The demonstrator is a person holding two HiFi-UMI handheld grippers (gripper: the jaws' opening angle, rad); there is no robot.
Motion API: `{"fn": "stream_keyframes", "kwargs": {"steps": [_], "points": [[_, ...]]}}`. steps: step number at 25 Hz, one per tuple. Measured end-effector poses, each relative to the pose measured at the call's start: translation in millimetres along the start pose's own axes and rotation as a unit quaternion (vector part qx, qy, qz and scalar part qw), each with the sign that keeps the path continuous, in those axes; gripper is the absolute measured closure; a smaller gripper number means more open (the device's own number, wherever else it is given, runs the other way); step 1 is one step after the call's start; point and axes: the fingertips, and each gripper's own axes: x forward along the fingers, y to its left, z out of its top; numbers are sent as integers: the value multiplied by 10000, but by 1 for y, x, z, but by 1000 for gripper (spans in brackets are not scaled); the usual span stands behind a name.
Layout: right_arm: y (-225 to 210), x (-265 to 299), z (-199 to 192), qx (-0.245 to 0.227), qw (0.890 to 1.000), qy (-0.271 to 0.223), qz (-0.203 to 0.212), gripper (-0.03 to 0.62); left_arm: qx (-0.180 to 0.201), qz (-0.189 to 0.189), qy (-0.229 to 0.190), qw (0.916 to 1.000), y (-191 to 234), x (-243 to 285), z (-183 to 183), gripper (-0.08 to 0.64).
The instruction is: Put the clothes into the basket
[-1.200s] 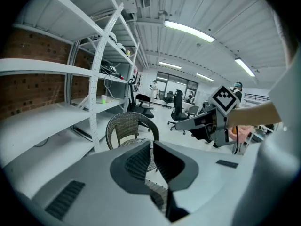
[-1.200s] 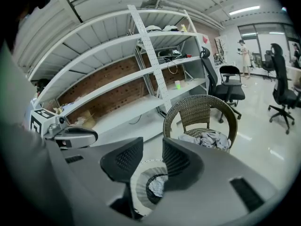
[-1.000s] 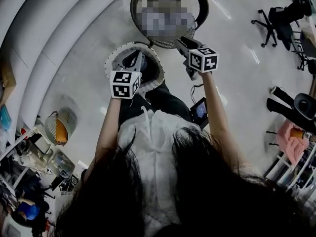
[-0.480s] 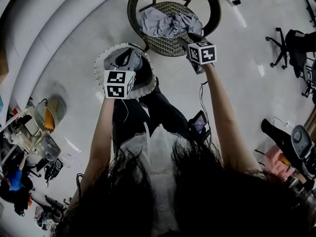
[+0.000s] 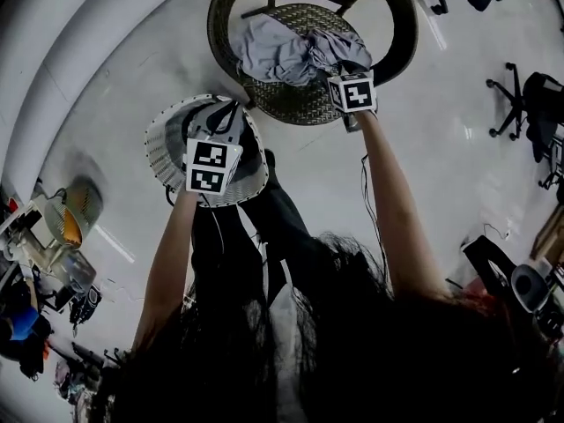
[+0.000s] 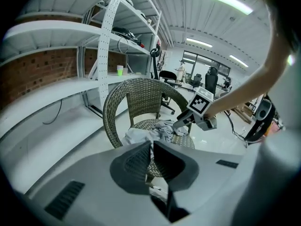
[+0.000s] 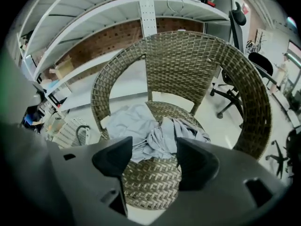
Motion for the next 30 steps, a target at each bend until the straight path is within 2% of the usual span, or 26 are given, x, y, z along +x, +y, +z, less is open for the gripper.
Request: {"fn": "stream_keyframes", "kwargs": {"steps": [6, 11, 17, 18, 20, 21, 22, 26, 30], "points": [[-35, 56, -3, 72, 9992, 302, -261, 305, -71, -22, 364, 9993, 11, 39, -43, 529], [-42, 95, -20, 170, 9967, 735, -290, 304, -226, 41, 593, 9980, 18, 43, -73, 529], [-47, 124, -39, 981, 9901, 852, -523, 310, -453, 130, 811, 9956, 32, 42, -103, 529], [-47, 126, -41, 1028, 9893, 882, -541, 328, -461, 138, 852, 9952, 34, 41, -106, 529], [-46, 128, -43, 985, 9892, 942, -541, 435, -456, 148, 870, 9951, 37, 41, -108, 529], [-44, 128, -43, 982, 9891, 971, -511, 493, -469, 158, 857, 9951, 38, 40, -107, 529], [-43, 127, -43, 1029, 9886, 999, -455, 511, -496, 173, 836, 9951, 38, 39, -106, 529], [-30, 111, -41, 1741, 9805, 903, 82, 522, -530, 246, 642, 9962, 36, 26, -91, 529], [-6, 79, -28, 2689, 9593, 288, 812, 523, -521, 291, 463, 9971, 34, 1, -82, 529]]}}
